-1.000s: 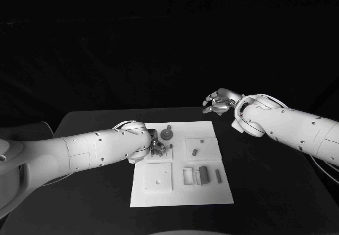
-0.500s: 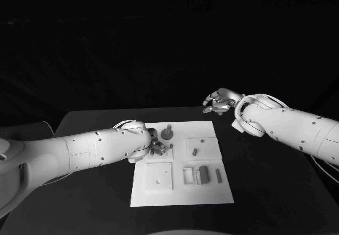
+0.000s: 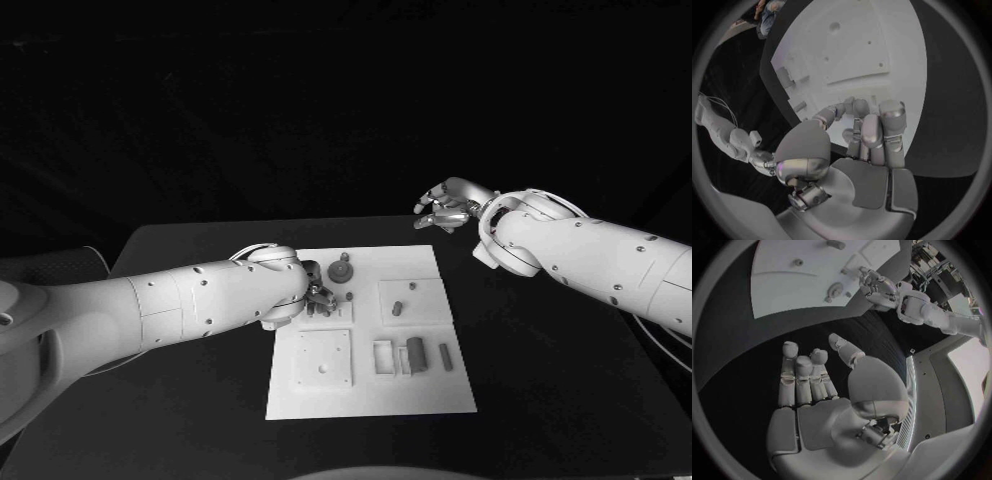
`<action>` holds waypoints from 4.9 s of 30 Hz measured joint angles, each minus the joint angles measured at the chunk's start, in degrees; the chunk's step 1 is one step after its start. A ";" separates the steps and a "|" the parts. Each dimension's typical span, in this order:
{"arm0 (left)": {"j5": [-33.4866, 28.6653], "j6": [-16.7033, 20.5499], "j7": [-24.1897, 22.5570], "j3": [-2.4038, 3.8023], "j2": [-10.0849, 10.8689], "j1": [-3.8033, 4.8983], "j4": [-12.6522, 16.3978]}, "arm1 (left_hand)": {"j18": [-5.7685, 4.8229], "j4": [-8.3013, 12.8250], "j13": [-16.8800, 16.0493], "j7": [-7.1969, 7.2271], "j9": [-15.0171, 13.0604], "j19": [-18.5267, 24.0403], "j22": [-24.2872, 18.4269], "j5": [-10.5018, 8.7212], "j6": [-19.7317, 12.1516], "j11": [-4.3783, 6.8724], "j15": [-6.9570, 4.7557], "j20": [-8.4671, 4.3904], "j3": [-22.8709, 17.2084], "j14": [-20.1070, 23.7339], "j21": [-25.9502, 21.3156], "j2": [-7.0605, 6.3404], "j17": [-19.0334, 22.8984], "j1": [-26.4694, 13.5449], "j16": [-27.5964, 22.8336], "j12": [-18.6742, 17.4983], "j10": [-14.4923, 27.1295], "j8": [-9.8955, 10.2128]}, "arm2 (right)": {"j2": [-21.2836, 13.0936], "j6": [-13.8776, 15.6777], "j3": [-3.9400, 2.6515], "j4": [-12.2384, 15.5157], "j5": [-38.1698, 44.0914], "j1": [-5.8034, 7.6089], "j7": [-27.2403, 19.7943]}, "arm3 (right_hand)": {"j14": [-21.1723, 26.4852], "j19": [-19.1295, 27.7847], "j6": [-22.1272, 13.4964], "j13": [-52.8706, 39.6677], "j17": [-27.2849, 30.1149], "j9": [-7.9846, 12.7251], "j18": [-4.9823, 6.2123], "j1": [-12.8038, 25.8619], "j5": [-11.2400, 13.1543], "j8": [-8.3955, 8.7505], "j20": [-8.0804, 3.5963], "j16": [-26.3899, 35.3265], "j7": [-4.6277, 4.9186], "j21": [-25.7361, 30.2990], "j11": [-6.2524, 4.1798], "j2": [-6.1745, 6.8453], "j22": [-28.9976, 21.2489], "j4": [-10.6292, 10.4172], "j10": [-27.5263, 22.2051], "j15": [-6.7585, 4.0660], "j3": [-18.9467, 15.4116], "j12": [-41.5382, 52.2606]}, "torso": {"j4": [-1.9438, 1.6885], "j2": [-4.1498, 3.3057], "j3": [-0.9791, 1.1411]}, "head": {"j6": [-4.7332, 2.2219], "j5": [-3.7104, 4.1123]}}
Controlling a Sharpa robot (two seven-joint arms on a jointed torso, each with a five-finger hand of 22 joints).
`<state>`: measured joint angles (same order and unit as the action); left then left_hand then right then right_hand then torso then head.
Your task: Assemble the parts on the task board
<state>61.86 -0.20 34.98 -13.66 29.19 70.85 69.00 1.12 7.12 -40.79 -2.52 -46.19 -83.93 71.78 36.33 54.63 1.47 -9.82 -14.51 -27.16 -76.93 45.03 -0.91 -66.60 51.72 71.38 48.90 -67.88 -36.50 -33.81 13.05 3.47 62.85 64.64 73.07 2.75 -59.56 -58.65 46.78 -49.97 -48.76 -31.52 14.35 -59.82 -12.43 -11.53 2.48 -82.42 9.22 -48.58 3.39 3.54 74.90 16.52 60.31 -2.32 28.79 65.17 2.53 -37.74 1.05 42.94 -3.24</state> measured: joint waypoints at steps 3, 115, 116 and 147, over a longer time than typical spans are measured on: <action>0.03 -0.04 0.00 0.00 0.00 0.00 -0.01 | 0.00 0.00 0.05 0.01 0.04 -0.01 0.00 0.00 -0.01 0.00 0.00 -0.01 0.00 0.00 0.00 0.00 0.00 0.00 0.00 -0.04 0.00 0.00 | 0.00 -0.01 0.00 0.01 0.00 0.00 0.00 | 0.00 0.00 0.00 0.00 0.00 0.05 0.00 0.00 0.00 0.00 0.00 0.00 0.00 0.00 0.00 0.00 0.00 0.00 0.00 0.00 0.00 0.00 | 0.02 0.00 0.02 | -0.03 0.03; 1.32 -0.75 0.01 0.03 -0.59 -0.17 -0.55 | 0.00 3.19 2.79 0.49 2.14 0.01 -0.31 -5.71 -0.09 0.61 0.08 -0.49 -2.79 0.08 -0.45 -1.24 1.66 -2.99 0.02 1.78 0.00 -2.72 | -0.06 -0.24 0.00 0.23 0.03 0.00 0.06 | -0.01 0.00 0.07 0.07 0.07 0.04 0.00 0.00 0.00 0.00 0.01 0.00 -0.07 0.00 -0.21 0.00 0.00 0.00 -0.21 -0.01 0.00 0.00 | 0.02 -0.01 0.02 | 0.21 0.45; 1.32 -0.75 0.01 0.03 -0.58 -0.18 -0.55 | -0.01 3.19 2.88 0.50 2.16 0.09 -0.31 -5.79 -0.09 0.61 0.08 -0.57 -2.79 0.08 -0.45 -1.25 1.71 -3.00 0.02 1.90 0.00 -2.72 | -0.06 -0.24 0.00 0.23 0.03 0.00 0.06 | -0.01 0.01 0.07 0.07 0.08 0.04 0.00 0.00 0.00 0.00 0.01 0.00 -0.07 0.00 -0.21 0.00 0.00 0.00 -0.21 -0.01 0.00 0.00 | 0.02 -0.01 0.02 | 0.23 0.46; 1.25 -0.45 -0.01 0.00 -0.58 -0.25 -0.70 | 0.01 3.09 4.29 0.73 3.48 -0.11 -0.30 -11.08 -0.31 1.26 -0.04 -0.75 -3.96 0.20 -0.45 -2.91 2.01 -4.21 0.24 2.91 -0.23 -3.73 | -0.11 -0.24 0.00 0.51 0.03 0.01 0.07 | 0.01 0.01 0.08 0.12 0.07 0.08 0.00 0.00 0.00 0.00 0.01 0.00 -0.07 0.00 -0.22 0.00 0.00 0.00 -0.18 0.02 0.00 0.00 | -0.01 -0.01 0.01 | 0.36 0.59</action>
<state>63.10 -0.65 34.97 -13.66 28.61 70.60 68.31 1.13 10.21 -36.50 -1.79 -42.71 -84.05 71.47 25.25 54.32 2.73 -9.86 -15.26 -31.12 -76.73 44.58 -3.82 -64.59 47.51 71.63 51.81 -68.11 -40.23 -33.93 12.81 3.48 63.36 64.67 73.07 2.83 -59.55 -58.64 46.85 -49.85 -48.69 -31.44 14.35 -59.82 -12.43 -11.53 2.49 -82.42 9.15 -48.58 3.17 3.54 74.91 16.52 60.12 -2.30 28.79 65.17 2.52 -37.75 1.05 43.30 -2.64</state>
